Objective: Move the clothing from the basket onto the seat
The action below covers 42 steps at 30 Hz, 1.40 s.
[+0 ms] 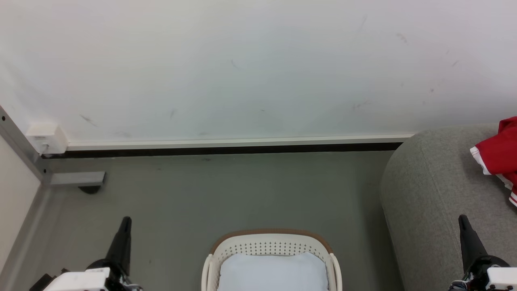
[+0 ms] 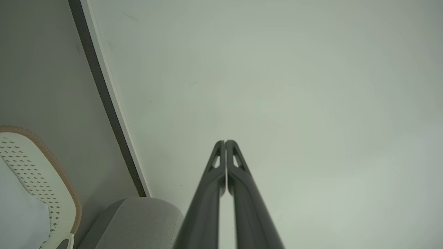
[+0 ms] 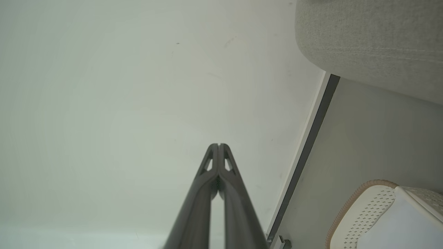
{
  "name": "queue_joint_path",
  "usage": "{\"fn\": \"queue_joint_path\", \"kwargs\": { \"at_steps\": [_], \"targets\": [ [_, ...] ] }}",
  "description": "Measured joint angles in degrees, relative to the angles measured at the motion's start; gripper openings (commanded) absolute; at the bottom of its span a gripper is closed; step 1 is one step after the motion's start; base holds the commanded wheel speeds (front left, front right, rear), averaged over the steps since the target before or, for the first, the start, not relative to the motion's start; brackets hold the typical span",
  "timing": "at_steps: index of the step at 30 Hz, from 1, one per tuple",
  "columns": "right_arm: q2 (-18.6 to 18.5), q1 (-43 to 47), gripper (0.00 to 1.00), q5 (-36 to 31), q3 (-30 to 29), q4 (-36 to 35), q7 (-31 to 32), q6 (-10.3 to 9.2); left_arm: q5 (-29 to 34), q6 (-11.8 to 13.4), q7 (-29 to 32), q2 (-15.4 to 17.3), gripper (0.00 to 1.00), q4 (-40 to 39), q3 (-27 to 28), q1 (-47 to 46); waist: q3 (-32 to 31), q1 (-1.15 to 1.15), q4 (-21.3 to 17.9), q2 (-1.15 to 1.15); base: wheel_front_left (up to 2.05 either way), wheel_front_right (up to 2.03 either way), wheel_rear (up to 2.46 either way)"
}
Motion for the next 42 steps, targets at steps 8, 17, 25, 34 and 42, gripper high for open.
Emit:
{"fn": "queue_joint_path", "kwargs": {
  "at_steps": [8, 17, 25, 34, 42],
  "targets": [
    [0.0, 0.0, 0.0, 0.0, 0.0, 0.0, 0.0, 0.0, 0.0, 0.0, 0.0, 0.0, 0.0, 0.0, 0.0, 0.0, 0.0, 0.0, 0.0, 0.0, 0.0, 0.0, 0.0],
    [0.0, 0.0, 0.0, 0.0, 0.0, 0.0, 0.0, 0.0, 0.0, 0.0, 0.0, 0.0, 0.0, 0.0, 0.0, 0.0, 0.0, 0.0, 0.0, 0.0, 0.0, 0.0, 0.0],
    [0.0, 0.0, 0.0, 0.0, 0.0, 0.0, 0.0, 0.0, 0.0, 0.0, 0.0, 0.0, 0.0, 0.0, 0.0, 0.0, 0.0, 0.0, 0.0, 0.0, 0.0, 0.0, 0.0],
    [0.0, 0.0, 0.0, 0.0, 0.0, 0.0, 0.0, 0.0, 0.0, 0.0, 0.0, 0.0, 0.0, 0.0, 0.0, 0.0, 0.0, 0.0, 0.0, 0.0, 0.0, 0.0, 0.0],
    [0.0, 0.0, 0.0, 0.0, 0.0, 0.0, 0.0, 0.0, 0.0, 0.0, 0.0, 0.0, 0.0, 0.0, 0.0, 0.0, 0.0, 0.0, 0.0, 0.0, 0.0, 0.0, 0.0]
  ]
}}
